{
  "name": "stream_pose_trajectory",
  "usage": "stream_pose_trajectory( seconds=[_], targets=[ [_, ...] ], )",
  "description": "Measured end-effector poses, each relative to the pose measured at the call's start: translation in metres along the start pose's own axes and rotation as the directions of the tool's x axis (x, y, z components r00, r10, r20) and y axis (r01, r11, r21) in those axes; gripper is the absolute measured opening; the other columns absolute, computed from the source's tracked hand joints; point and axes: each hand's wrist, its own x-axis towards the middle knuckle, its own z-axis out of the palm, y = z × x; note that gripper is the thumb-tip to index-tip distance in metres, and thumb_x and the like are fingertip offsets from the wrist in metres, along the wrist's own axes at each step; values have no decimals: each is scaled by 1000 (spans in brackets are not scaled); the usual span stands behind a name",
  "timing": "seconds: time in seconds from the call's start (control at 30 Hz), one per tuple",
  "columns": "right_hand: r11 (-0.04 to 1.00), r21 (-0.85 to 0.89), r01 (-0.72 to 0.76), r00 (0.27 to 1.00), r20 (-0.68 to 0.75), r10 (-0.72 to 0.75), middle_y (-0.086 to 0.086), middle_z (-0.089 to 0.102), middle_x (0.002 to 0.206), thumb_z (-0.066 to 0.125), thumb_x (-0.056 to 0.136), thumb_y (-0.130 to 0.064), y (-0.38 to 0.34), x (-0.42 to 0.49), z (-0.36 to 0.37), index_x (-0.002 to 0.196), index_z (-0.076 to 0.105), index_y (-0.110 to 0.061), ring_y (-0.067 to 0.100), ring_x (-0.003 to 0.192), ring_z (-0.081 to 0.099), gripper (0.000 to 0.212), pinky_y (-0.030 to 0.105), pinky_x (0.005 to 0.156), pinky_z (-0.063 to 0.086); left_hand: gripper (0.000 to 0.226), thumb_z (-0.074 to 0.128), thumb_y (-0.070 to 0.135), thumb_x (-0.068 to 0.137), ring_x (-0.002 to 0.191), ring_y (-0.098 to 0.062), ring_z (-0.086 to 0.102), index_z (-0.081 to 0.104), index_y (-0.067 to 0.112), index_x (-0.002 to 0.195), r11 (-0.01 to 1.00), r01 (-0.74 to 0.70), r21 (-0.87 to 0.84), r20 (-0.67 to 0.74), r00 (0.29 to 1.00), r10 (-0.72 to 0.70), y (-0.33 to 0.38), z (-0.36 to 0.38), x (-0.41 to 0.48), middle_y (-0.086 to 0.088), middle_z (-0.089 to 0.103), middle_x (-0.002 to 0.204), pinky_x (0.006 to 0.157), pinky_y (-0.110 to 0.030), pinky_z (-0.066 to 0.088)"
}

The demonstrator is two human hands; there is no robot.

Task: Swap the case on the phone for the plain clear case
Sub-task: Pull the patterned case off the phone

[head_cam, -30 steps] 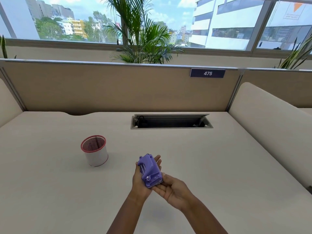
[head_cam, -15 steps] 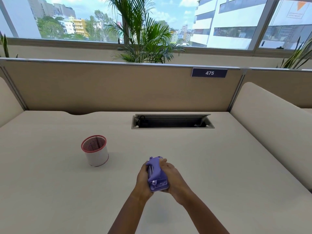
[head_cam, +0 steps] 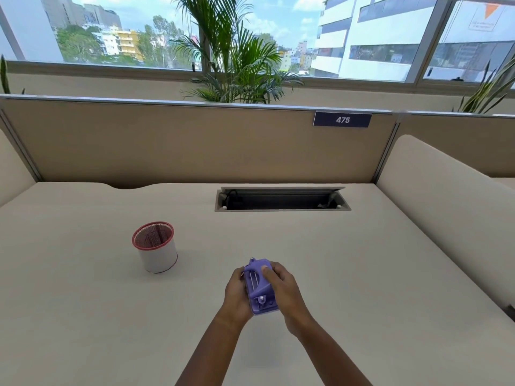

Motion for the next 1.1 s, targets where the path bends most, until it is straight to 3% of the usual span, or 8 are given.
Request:
stream_pose_trajectory(
  seconds=[0.07, 0.13, 0.33, 0.5, 0.9, 1.1],
  targets=[
    [1000, 31, 2, 1000, 15, -3, 1, 62, 86, 48, 93, -22, -1, 0, -2, 90, 59, -18, 14, 74, 56, 13, 21, 67, 47, 60, 37, 24, 93, 35, -25, 62, 69, 1, 48, 999, 6, -42, 43, 999, -4, 1, 2, -2, -15, 65, 47, 41, -30, 53],
    [999, 42, 5, 1000, 25, -6, 1, 61, 83, 49, 93, -21, -2, 1, -4, 86, 59, -18, 14, 72, 55, 13, 21, 65, 47, 65, 37, 25, 94, 36, -25, 62, 70, 0, 44, 999, 9, -50, 81, 997, -5, 1, 5, -6, -16, 66, 48, 40, -31, 53],
    [993, 121, 7, 997, -78, 2, 1, 60, 82, 47, 94, -21, -4, 9, -9, 80, 57, -23, 17, 73, 56, 17, 26, 66, 48, 41, 27, 29, 100, 55, -24, 71, 60, 5, 96, 999, -35, -22, 142, 989, 37, -2, 4, -6, -15, 74, 68, 48, -32, 58],
    [994, 81, 70, 972, -230, -50, 0, 55, 79, 44, 95, -19, -7, 24, -12, 80, 55, -20, 12, 65, 53, 18, 17, 54, 46, 32, 31, 13, 99, 76, -22, 71, 61, 1, 101, 989, -145, -4, 174, 974, 143, -22, -1, -6, -14, 75, 80, 66, -28, 59],
    [995, 25, 97, 968, -234, -89, 2, 53, 82, 43, 95, -19, -6, 30, -10, 94, 53, -11, 10, 66, 51, 13, 17, 57, 43, 28, 34, 7, 99, 61, -16, 74, 61, 2, 94, 977, -212, -7, 68, 975, 212, -28, 5, -14, -10, 76, 68, 54, -23, 60],
    [995, 64, 74, 975, -214, -59, 1, 53, 78, 43, 95, -18, -10, 30, -13, 85, 54, -14, 11, 65, 49, 15, 18, 56, 43, 29, 32, 7, 100, 63, -16, 74, 60, 1, 97, 978, -203, -48, 70, 976, 206, -29, 2, -11, -9, 76, 70, 54, -22, 59]
  ],
)
